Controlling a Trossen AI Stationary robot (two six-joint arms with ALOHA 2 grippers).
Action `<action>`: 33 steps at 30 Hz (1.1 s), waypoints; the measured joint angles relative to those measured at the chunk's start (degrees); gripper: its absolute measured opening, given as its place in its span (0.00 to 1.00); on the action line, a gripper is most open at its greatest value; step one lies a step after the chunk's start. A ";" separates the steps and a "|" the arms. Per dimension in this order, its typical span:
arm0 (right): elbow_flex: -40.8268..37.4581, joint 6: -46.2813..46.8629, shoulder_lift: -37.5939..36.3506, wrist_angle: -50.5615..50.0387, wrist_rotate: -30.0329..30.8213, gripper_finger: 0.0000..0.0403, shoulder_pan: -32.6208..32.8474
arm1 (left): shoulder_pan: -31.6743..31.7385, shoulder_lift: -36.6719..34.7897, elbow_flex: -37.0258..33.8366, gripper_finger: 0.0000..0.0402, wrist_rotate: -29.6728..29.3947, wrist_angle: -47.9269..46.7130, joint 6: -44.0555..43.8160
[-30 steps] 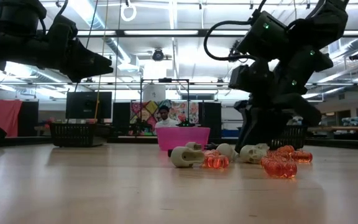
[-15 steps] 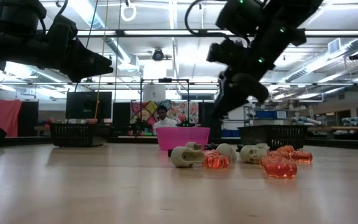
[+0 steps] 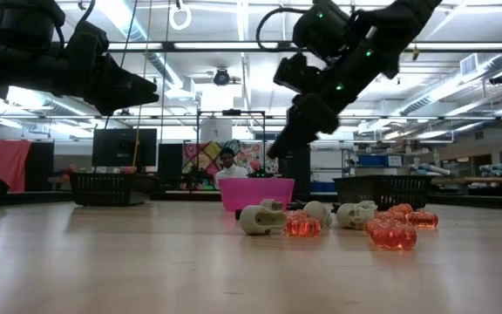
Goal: Sort Halloween decoration
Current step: Put the black skeleton toy into the pink bin
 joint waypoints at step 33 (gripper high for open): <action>-8.32 11.93 -4.17 -1.37 -1.64 0.47 8.83 | -0.02 0.37 -0.02 0.48 0.02 0.00 -0.02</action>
